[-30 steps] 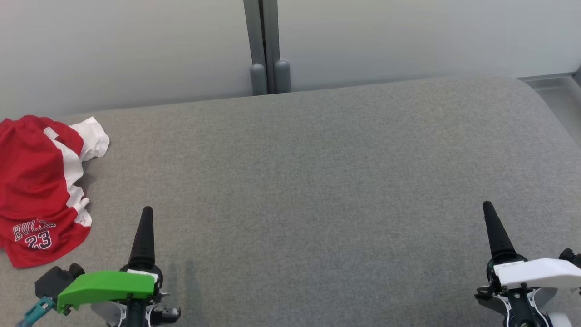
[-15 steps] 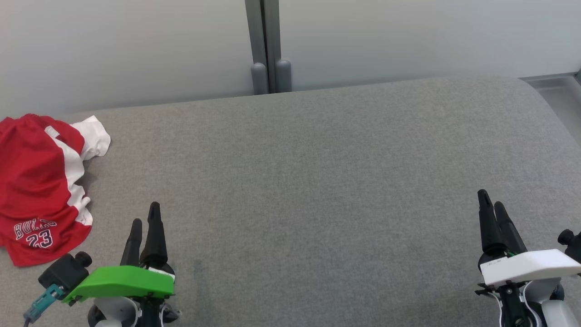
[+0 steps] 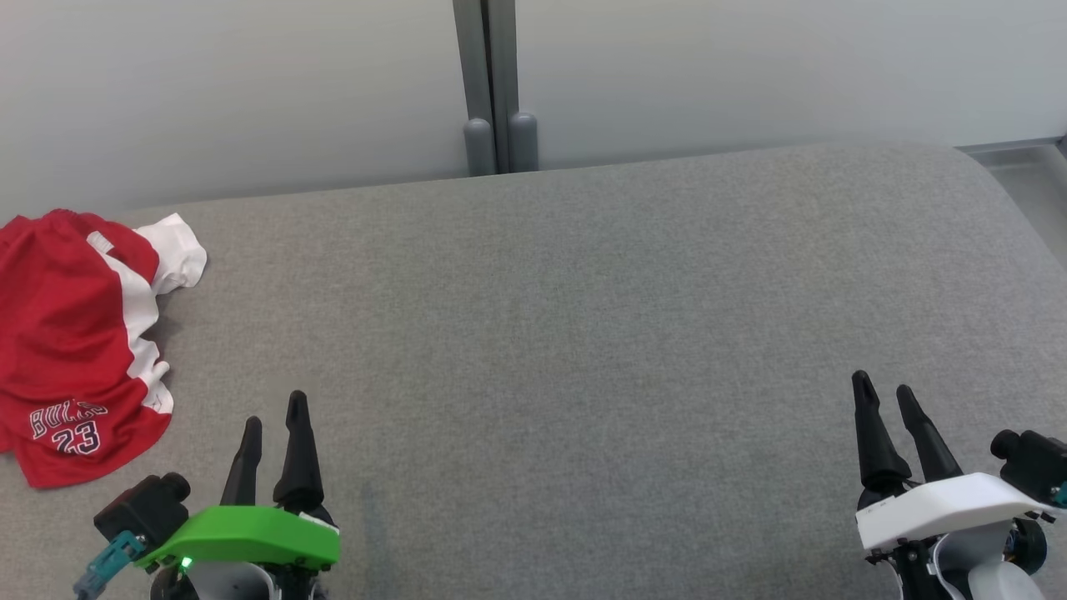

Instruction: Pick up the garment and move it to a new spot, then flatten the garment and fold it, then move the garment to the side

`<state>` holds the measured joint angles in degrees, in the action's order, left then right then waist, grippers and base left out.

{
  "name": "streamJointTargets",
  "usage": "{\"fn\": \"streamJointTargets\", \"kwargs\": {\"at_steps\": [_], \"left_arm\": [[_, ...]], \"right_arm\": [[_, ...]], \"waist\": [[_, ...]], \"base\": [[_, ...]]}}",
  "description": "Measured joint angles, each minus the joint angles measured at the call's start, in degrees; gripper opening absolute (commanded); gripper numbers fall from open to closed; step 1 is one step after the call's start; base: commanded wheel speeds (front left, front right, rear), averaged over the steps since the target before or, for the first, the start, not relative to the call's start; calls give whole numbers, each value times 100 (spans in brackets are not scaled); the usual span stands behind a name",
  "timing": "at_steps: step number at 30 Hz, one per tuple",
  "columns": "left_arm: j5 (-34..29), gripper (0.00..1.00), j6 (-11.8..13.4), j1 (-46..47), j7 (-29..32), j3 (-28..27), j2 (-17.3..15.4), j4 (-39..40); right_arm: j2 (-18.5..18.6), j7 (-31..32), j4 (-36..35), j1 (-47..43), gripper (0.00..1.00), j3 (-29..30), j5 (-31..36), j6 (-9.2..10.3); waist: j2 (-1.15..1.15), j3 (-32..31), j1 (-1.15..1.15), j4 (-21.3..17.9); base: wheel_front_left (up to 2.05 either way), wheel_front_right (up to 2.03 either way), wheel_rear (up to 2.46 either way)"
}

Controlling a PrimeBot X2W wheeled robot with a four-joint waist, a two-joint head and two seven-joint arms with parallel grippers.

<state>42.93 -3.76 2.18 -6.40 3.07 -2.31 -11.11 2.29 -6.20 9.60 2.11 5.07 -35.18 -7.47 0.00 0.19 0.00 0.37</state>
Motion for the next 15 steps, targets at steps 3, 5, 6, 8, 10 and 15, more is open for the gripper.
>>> {"fn": "streamJointTargets", "kwargs": {"at_steps": [3, 5, 6, 8, 10, 15], "left_arm": [[-133, 100, 1, -38, -42, 14, -2, -59], [-229, 100, 3, -38, -74, 16, -5, -84], [-305, 100, 3, -38, -82, 21, -5, -107], [-421, 100, 3, -39, -124, 31, -7, -141], [-524, 100, 3, -39, -146, 44, -9, -177], [-798, 100, 3, -39, -232, 73, -10, -224]], "right_arm": [[2, -57, 36, -1, 100, -4, 232, 0], [3, -92, 44, -1, 100, -8, 356, 0], [4, -103, 52, -1, 100, -11, 427, 0], [5, -141, 63, -1, 100, -16, 565, 0], [7, -174, 70, -2, 100, -23, 703, 0], [12, -242, 73, -2, 100, -42, 1034, 0]], "waist": [[0, -2, 0, 1], [0, -1, 0, 0], [0, -2, 0, -1], [0, -4, 0, 0], [0, -7, 0, 2], [0, -9, 0, 10]], "base": [[0, 0, 0], [0, 0, 0], [0, 0, 0], [0, 0, 0], [0, 0, 0], [0, 0, 0]]}}
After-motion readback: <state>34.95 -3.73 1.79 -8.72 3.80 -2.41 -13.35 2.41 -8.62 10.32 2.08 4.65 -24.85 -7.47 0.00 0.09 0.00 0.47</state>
